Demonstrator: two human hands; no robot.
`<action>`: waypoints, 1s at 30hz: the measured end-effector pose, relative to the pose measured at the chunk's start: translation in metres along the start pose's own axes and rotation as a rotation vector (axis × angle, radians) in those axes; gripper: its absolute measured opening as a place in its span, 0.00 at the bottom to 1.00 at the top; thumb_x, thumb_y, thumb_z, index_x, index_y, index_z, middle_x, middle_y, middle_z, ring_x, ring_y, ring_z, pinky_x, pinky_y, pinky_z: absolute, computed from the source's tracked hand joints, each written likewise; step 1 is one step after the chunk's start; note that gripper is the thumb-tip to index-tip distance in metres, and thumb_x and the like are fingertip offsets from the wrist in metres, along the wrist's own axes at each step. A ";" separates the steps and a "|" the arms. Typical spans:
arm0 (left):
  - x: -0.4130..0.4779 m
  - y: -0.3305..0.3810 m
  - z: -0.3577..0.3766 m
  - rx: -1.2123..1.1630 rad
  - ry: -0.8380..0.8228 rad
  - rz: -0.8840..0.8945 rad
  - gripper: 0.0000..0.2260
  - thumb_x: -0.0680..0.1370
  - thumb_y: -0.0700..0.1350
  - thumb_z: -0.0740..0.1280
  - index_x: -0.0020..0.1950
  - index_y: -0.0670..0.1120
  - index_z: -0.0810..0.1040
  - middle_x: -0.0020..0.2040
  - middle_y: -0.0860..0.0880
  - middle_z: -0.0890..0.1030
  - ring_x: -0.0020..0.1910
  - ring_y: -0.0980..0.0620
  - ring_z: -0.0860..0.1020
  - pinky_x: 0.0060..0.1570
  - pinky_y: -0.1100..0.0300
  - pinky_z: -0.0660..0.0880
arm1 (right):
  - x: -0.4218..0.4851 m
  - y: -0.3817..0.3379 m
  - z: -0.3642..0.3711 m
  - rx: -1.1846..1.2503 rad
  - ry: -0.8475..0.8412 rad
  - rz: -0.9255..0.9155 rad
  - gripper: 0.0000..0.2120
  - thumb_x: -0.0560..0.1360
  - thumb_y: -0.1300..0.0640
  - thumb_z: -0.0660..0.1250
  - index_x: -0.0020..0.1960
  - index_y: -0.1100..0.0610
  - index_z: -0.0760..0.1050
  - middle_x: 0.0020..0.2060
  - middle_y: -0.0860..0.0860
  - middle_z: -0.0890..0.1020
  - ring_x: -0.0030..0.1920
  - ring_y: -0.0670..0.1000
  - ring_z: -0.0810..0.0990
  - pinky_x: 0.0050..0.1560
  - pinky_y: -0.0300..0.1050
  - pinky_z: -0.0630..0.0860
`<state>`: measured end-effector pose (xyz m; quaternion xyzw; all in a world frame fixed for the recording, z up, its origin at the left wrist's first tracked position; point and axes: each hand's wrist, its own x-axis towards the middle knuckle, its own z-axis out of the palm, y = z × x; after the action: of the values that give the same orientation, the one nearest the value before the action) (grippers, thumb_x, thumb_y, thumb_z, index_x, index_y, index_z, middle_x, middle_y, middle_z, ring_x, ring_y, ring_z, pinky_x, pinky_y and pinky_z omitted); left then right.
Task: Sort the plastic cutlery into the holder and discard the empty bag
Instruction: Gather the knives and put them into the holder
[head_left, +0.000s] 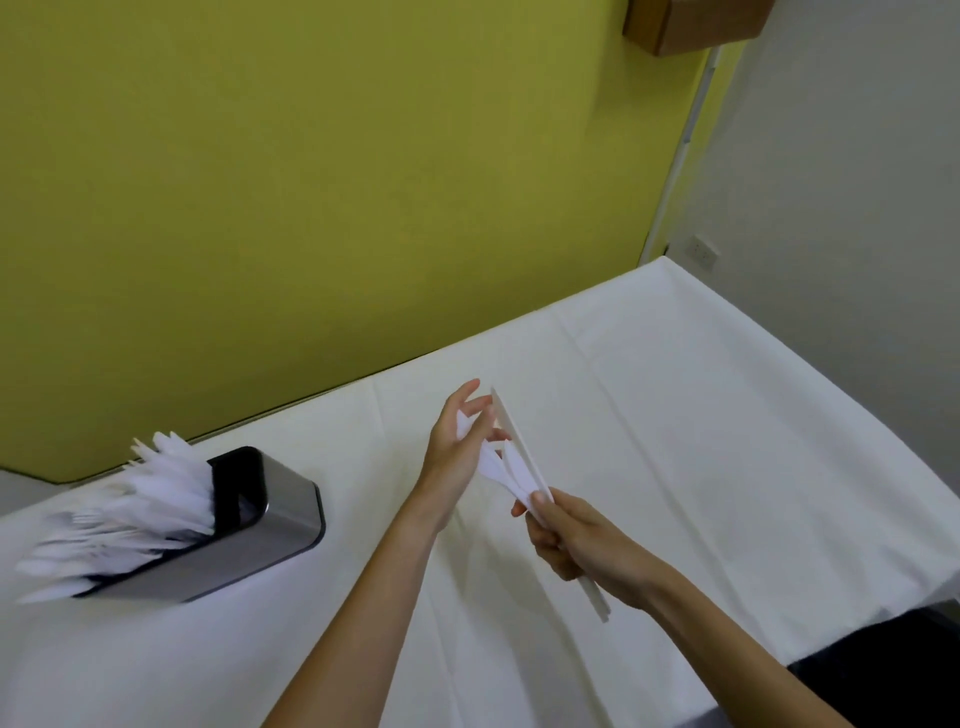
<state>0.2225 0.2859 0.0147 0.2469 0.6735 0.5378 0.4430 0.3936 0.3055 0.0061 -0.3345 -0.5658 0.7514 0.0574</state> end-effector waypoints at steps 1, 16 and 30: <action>0.001 0.001 -0.001 0.004 0.006 0.012 0.15 0.80 0.49 0.63 0.67 0.57 0.69 0.57 0.54 0.78 0.43 0.55 0.82 0.50 0.57 0.76 | 0.000 -0.003 -0.001 -0.008 -0.014 0.005 0.18 0.82 0.47 0.51 0.53 0.60 0.71 0.32 0.49 0.63 0.28 0.47 0.60 0.28 0.37 0.59; -0.006 0.009 -0.011 0.081 -0.067 -0.011 0.17 0.75 0.41 0.68 0.59 0.56 0.71 0.50 0.49 0.79 0.47 0.52 0.78 0.43 0.64 0.74 | 0.002 -0.021 -0.009 -0.003 -0.213 0.113 0.07 0.82 0.57 0.56 0.54 0.57 0.71 0.32 0.48 0.67 0.28 0.47 0.64 0.32 0.38 0.66; -0.014 0.022 -0.014 0.350 -0.328 -0.033 0.10 0.75 0.50 0.70 0.45 0.44 0.74 0.34 0.46 0.77 0.24 0.52 0.71 0.22 0.63 0.66 | 0.002 -0.022 -0.009 -0.045 -0.186 0.154 0.05 0.79 0.60 0.60 0.44 0.55 0.69 0.29 0.48 0.66 0.28 0.48 0.61 0.30 0.38 0.59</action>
<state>0.2138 0.2740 0.0404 0.3932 0.6794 0.3582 0.5055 0.3907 0.3220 0.0235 -0.3071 -0.5581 0.7685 -0.0606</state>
